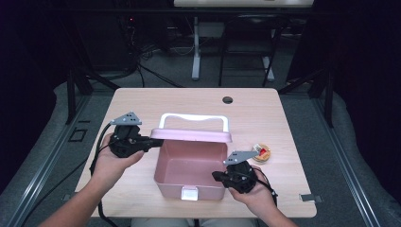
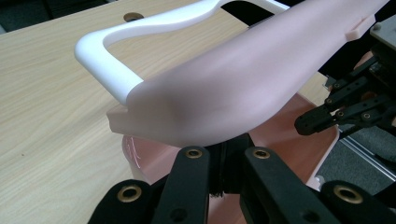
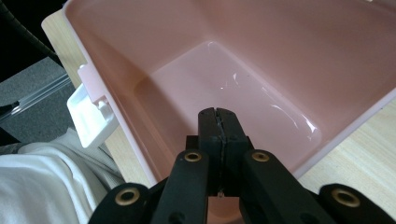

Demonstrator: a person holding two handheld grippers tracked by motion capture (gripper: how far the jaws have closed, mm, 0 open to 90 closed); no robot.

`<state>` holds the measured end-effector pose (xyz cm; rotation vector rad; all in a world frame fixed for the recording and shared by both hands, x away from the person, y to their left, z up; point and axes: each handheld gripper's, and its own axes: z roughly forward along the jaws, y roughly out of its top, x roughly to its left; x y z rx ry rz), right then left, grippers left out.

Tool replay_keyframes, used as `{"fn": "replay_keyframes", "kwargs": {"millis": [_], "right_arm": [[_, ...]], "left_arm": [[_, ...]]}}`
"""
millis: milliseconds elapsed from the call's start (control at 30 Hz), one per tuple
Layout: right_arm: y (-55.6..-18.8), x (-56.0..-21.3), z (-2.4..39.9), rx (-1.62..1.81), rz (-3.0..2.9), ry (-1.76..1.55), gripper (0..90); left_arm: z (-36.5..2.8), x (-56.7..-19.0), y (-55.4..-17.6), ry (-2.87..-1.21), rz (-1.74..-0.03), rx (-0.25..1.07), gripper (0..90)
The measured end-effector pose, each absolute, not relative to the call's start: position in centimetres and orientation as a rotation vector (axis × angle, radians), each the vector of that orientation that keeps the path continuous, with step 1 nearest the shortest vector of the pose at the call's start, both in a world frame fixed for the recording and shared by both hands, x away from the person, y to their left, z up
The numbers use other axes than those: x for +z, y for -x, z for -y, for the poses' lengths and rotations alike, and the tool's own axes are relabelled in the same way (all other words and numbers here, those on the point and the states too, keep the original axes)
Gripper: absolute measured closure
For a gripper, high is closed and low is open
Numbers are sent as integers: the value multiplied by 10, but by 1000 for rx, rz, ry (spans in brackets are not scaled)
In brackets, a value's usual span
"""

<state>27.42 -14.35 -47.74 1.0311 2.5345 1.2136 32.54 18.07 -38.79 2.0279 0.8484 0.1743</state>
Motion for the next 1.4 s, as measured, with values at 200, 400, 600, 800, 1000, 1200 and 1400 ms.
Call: {"fn": "replay_keyframes", "kwargs": {"millis": [200, 400, 600, 800, 1000, 1200, 1400], "right_arm": [[-274, -481, 141, 1202, -2547, -1029, 900], [-274, -482, 141, 1187, -2561, -1028, 900], [-275, -483, 143, 1188, -2560, -1033, 900], [-275, -483, 143, 1192, -2563, -1031, 900], [-276, -482, 145, 1183, -2568, -1023, 900], [-278, -482, 149, 1184, -2561, -1045, 900], [-278, -482, 149, 1182, -2567, -1040, 900]], "left_arm": [[-180, -387, -326, -2023, -854, 175, 900], [-180, -386, -327, -2027, -855, 175, 900], [-180, -384, -327, -2017, -859, 175, 900], [-179, -383, -328, -2018, -858, 179, 900], [-179, -382, -328, -2021, -858, 182, 900], [-179, -380, -330, -2017, -863, 182, 900], [-178, -378, -333, -2012, -871, 184, 900]]}}
